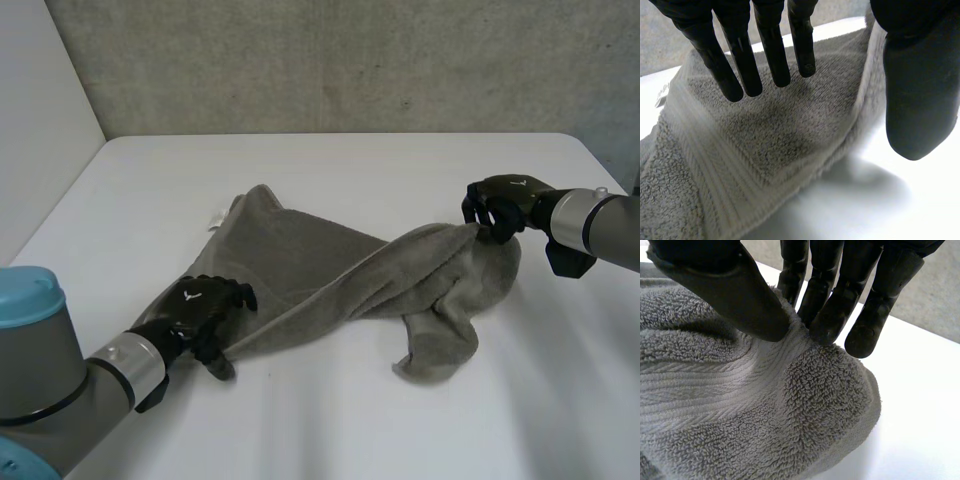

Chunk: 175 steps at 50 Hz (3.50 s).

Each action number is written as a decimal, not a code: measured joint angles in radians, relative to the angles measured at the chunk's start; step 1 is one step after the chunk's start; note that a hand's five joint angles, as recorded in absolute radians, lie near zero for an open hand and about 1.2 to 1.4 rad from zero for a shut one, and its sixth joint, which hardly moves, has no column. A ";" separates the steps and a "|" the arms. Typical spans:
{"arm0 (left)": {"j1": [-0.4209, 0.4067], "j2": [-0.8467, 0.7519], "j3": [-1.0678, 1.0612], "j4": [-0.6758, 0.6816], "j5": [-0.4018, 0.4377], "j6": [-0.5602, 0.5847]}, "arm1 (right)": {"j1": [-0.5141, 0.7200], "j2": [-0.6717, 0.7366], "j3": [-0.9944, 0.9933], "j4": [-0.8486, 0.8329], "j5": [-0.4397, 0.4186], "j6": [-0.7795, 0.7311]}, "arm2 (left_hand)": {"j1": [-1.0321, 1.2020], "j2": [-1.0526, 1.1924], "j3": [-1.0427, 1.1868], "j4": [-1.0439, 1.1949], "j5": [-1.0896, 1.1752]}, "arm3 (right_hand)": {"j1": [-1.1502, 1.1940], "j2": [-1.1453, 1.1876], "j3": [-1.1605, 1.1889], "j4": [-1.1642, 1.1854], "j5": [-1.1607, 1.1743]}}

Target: Fold the towel.

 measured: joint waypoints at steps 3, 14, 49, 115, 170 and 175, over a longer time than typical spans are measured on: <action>-0.005 -0.038 0.024 -0.002 -0.022 0.003 | -0.008 0.000 0.022 -0.020 0.014 0.005 | 0.027 0.028 0.031 0.022 0.032 | 0.000 0.000 0.001 0.000 0.000; -0.013 -0.089 0.051 -0.016 -0.051 0.000 | -0.036 -0.008 0.071 -0.105 0.074 0.058 | 0.686 0.684 0.697 0.689 0.680 | 0.000 0.000 0.005 0.000 0.000; 0.007 -0.022 0.106 0.141 -0.057 -0.024 | -0.029 -0.141 0.244 -0.230 -0.010 -0.014 | 0.760 0.762 0.789 0.762 0.780 | 0.000 0.000 0.005 0.000 0.000; 0.012 0.128 -0.026 0.152 -0.046 -0.023 | -0.029 0.375 -0.475 0.489 -0.125 -0.187 | 0.760 0.767 0.793 0.762 0.780 | -0.907 -0.924 -0.909 -0.902 -0.904; -0.014 -0.040 0.633 0.411 -0.219 -0.032 | 0.090 -0.194 -0.036 -0.719 -0.010 0.009 | 0.767 0.771 0.796 0.767 0.780 | -0.009 -0.022 0.007 0.006 -0.028; -0.036 -0.034 0.700 0.593 -0.329 -0.032 | 0.095 -0.350 0.170 -1.063 0.118 0.153 | 0.767 0.771 0.797 0.767 0.780 | -0.009 -0.022 0.008 0.006 -0.027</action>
